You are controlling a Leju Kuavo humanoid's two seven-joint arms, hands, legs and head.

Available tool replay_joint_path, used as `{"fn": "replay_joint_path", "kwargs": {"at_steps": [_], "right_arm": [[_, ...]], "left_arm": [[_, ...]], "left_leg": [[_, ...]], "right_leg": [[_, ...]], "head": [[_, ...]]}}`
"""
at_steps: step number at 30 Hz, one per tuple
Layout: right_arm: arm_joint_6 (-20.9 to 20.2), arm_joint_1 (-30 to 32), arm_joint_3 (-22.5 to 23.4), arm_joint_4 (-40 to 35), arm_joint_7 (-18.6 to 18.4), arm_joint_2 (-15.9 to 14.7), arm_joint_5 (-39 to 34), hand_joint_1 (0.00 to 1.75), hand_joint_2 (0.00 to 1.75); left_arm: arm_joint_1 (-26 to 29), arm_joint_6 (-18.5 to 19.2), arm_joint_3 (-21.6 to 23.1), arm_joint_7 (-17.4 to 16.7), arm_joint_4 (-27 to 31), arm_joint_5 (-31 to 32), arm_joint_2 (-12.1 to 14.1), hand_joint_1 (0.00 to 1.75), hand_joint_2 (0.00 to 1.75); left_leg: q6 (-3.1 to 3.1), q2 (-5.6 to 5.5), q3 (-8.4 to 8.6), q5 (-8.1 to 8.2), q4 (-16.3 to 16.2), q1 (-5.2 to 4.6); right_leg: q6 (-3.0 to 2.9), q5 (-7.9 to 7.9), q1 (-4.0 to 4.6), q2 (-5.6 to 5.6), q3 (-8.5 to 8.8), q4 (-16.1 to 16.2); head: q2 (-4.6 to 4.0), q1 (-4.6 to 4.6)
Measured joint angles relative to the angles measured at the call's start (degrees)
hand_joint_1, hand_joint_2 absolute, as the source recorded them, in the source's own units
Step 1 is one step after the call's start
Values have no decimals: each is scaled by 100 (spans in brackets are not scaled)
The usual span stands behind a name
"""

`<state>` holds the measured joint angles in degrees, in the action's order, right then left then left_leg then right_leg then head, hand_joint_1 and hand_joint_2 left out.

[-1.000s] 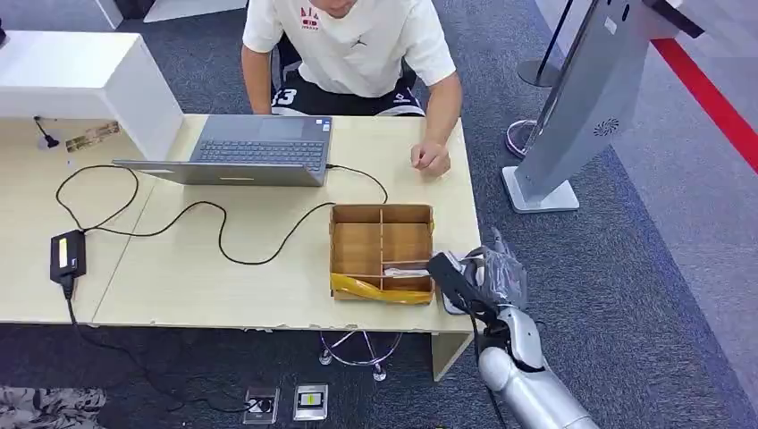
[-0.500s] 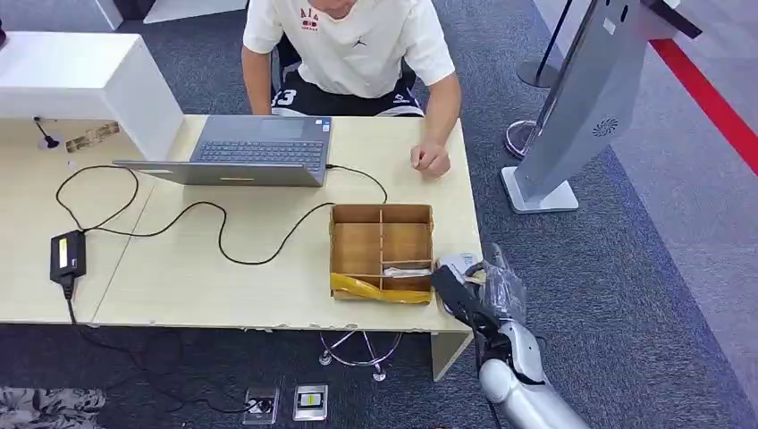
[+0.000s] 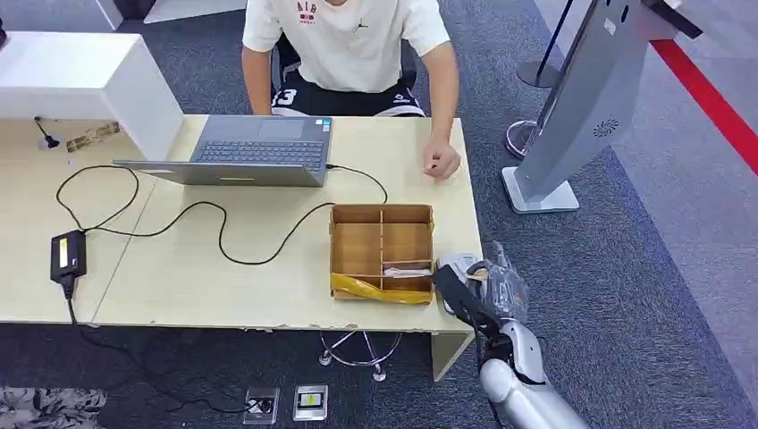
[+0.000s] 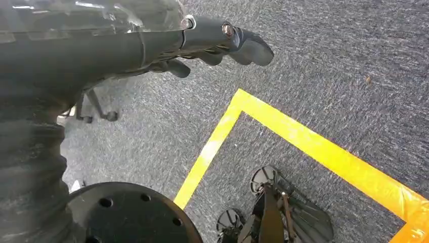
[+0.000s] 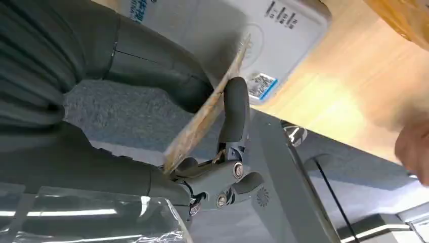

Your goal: Pass the card to the sensor for recognition and then transmit it.

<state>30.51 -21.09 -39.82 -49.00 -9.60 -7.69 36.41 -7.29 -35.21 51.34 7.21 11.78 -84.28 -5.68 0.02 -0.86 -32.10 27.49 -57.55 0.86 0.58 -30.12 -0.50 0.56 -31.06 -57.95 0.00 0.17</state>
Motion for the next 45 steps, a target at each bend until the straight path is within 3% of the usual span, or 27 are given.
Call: {"fn": "replay_joint_path", "kwargs": {"at_steps": [17,26,37,45], "right_arm": [[448,-155,280,-1894,-328,-286,939,175,175],[429,-261,415,-3016,-376,-378,1493,175,175],[-574,-934,252,-3460,-275,-192,1936,175,175],[-1336,-1787,-232,-2825,-297,287,2313,175,175]], "left_arm": [[24,160,-2,-11,0,190,160,0,175],[30,348,0,9,0,286,267,0,175],[16,728,11,52,2,463,383,0,175],[2,839,109,153,2,505,455,0,175]], "left_leg": [[0,0,-1,0,0,1],[0,0,-1,0,0,1],[3,-4,-4,-4,1,2],[5,-4,-10,-6,2,3]], "right_leg": [[0,0,1,-1,-2,-1],[0,0,1,1,-1,-1],[-1,0,3,-6,1,-4],[-1,0,3,-5,-2,-6]], "head": [[0,0],[0,0],[0,-2],[-2,2]]}}
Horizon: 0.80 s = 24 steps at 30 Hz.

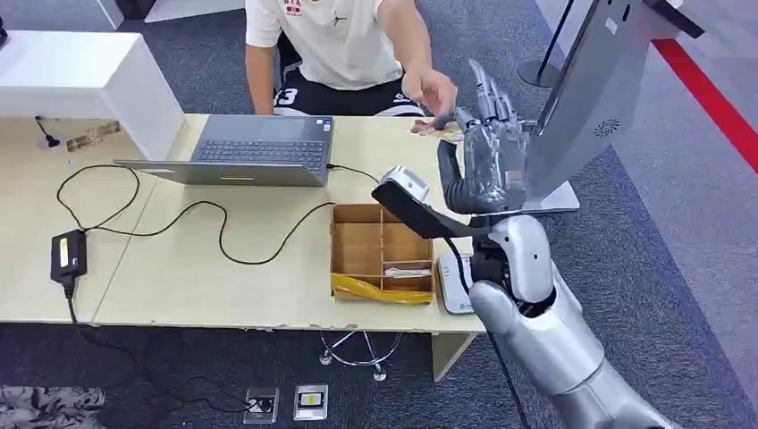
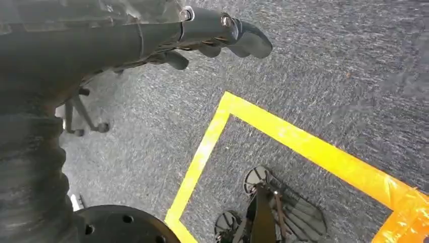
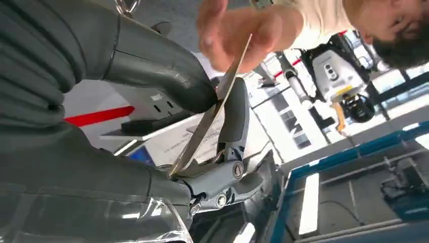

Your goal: Pass the card to the sensor for recognition and then transmit it.

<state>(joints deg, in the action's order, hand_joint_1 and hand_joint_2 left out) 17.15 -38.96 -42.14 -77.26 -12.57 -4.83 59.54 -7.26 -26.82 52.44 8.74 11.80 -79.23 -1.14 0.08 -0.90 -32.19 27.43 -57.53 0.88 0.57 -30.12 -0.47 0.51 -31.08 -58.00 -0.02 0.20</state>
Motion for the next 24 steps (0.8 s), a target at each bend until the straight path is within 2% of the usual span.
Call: {"fn": "replay_joint_path", "kwargs": {"at_steps": [5,8,13,18,22,24], "right_arm": [[-404,-478,-336,669,-133,368,317,175,175],[-511,-665,-486,1080,-207,519,437,175,175],[-535,-958,-669,1821,-302,780,492,175,175],[-529,-1130,-797,2443,-332,1012,513,175,175],[-537,-1304,-885,3012,-488,1173,649,175,175],[-546,-1305,-900,3123,-553,1202,708,0,175]], "left_arm": [[-4,37,9,46,0,-80,41,0,175],[-3,37,9,46,0,-166,55,0,175],[-3,35,9,48,0,-315,59,0,175],[1,9,4,205,0,-523,59,0,175],[4,-22,-22,216,0,-610,57,0,175],[13,-24,-24,216,0,-643,55,0,175]], "left_leg": [[0,-3,-1,-1,0,2],[1,-2,-2,-1,0,2],[0,-4,-1,-1,0,1],[1,-3,1,-1,0,2],[4,-4,2,-4,-1,4],[4,-4,0,-4,-1,4]], "right_leg": [[-1,-1,3,-5,0,0],[-1,-1,2,-3,-1,0],[-1,-1,2,-7,0,1],[-1,-1,2,-6,0,1],[-1,0,3,-7,0,1],[-1,0,3,-6,-2,1]], "head": [[2,-2],[2,-4],[2,-7],[2,-4],[0,-4],[0,-4]]}}
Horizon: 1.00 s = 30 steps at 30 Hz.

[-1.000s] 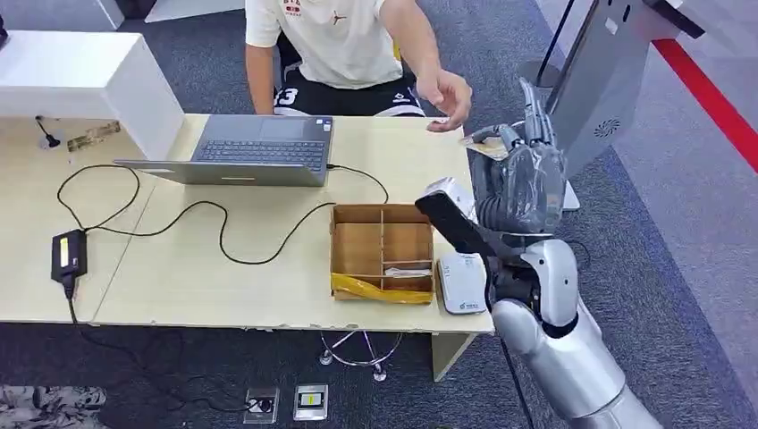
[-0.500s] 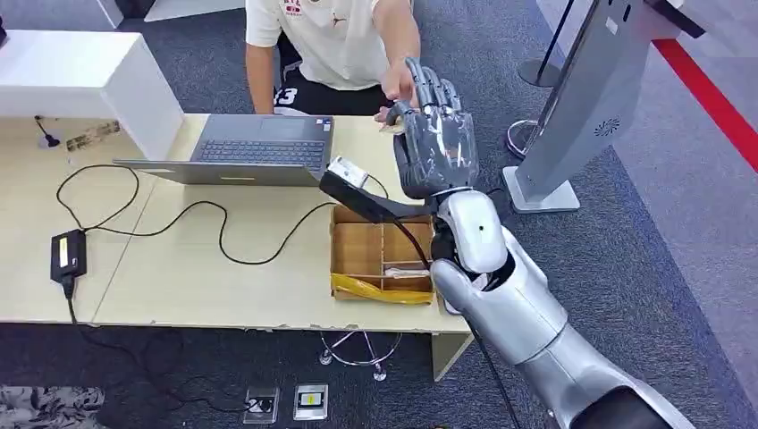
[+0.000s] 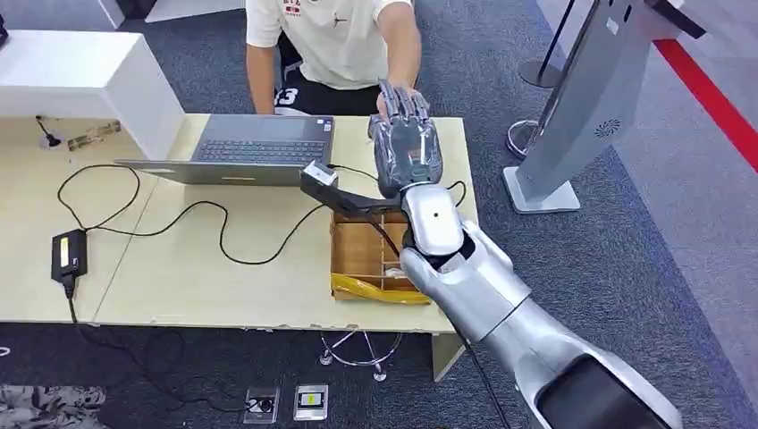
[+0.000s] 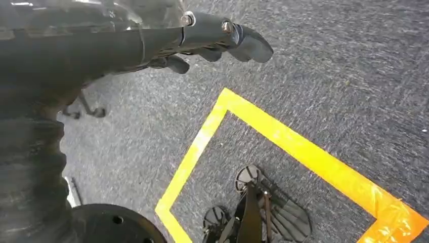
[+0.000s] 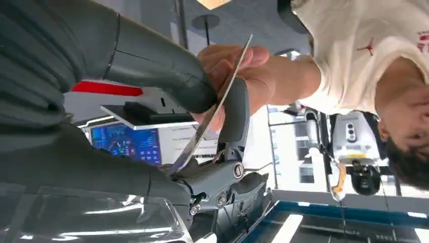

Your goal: Pass the card to the sensor for recognition and then transmit it.

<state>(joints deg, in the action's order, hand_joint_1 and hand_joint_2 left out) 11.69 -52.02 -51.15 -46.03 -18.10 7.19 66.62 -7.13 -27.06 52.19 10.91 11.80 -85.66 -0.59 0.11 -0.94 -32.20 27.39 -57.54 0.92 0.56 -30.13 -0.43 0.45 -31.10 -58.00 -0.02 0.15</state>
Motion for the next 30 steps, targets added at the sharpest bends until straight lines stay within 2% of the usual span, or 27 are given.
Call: {"fn": "replay_joint_path", "kwargs": {"at_steps": [8,17,23,30], "right_arm": [[114,-55,-94,428,-182,114,190,0,175],[1036,60,-114,393,-153,76,470,0,175],[1263,630,232,-692,-50,-228,520,0,175],[1309,1677,920,-2858,13,-911,138,0,175]], "left_arm": [[8,7,-15,0,0,-55,-4,0,175],[19,33,-142,236,0,-162,-17,0,175],[45,-24,-267,293,0,-175,-39,0,175],[72,0,-385,415,0,-116,-55,0,175]], "left_leg": [[1,1,0,1,0,0],[1,6,9,0,-1,0],[0,5,10,1,-2,0],[0,15,18,6,-3,-3]], "right_leg": [[-1,-1,0,2,-1,0],[-1,-1,0,11,-1,0],[-1,-1,-1,10,-1,2],[-1,-1,-4,21,0,6]], "head": [[0,0],[2,0],[2,0],[0,3]]}}
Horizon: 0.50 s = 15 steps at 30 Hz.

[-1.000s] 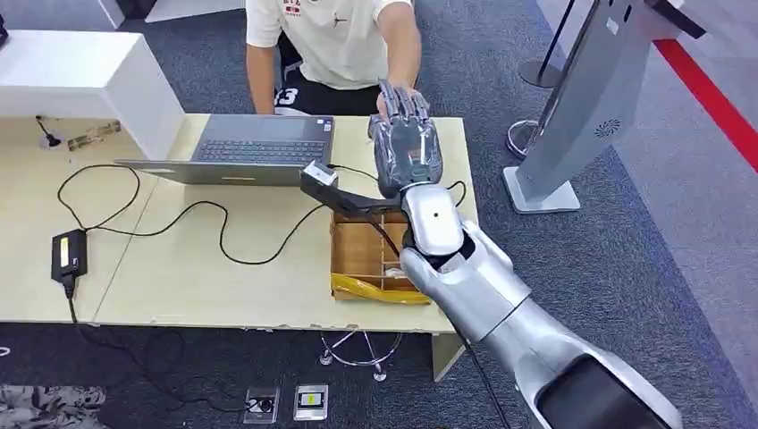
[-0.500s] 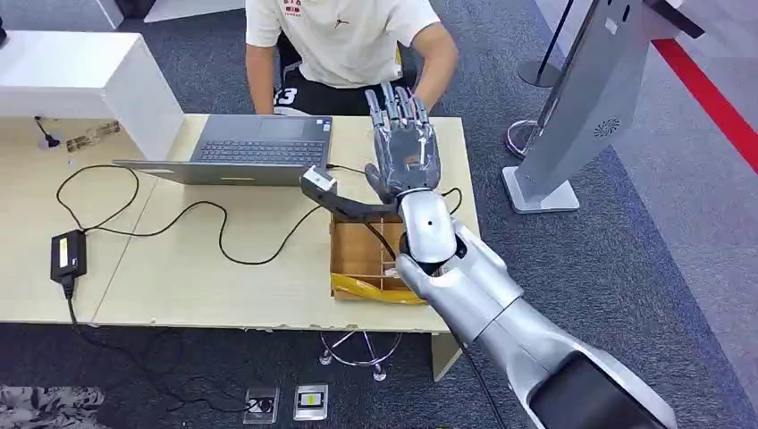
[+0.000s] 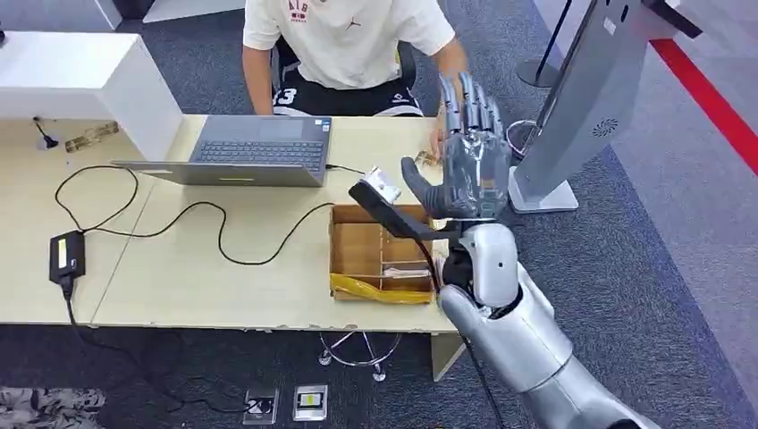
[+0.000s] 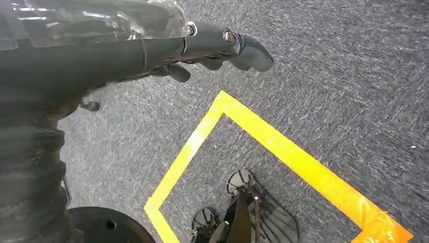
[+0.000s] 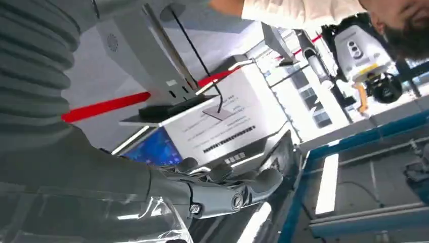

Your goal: Pass the card to the sensor for recognition and then transmit it.

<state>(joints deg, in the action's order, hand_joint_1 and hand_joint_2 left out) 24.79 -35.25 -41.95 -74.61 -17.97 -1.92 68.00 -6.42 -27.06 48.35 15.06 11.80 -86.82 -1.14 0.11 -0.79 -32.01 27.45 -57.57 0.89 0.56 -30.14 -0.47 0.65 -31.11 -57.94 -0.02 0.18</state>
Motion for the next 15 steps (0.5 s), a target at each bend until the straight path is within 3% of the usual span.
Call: {"fn": "replay_joint_path", "kwargs": {"at_steps": [9,15], "right_arm": [[-289,1529,512,-2262,151,-952,-816,0,175],[-1111,2215,432,-2803,435,-1224,-1785,0,175]], "left_arm": [[14,188,-4,61,0,254,11,0,175],[7,131,-2,-83,0,441,13,0,175]], "left_leg": [[2,4,-1,6,2,1],[3,3,-5,6,4,5]], "right_leg": [[0,0,1,3,-1,0],[-1,-2,6,1,2,-1]], "head": [[2,2],[2,0]]}}
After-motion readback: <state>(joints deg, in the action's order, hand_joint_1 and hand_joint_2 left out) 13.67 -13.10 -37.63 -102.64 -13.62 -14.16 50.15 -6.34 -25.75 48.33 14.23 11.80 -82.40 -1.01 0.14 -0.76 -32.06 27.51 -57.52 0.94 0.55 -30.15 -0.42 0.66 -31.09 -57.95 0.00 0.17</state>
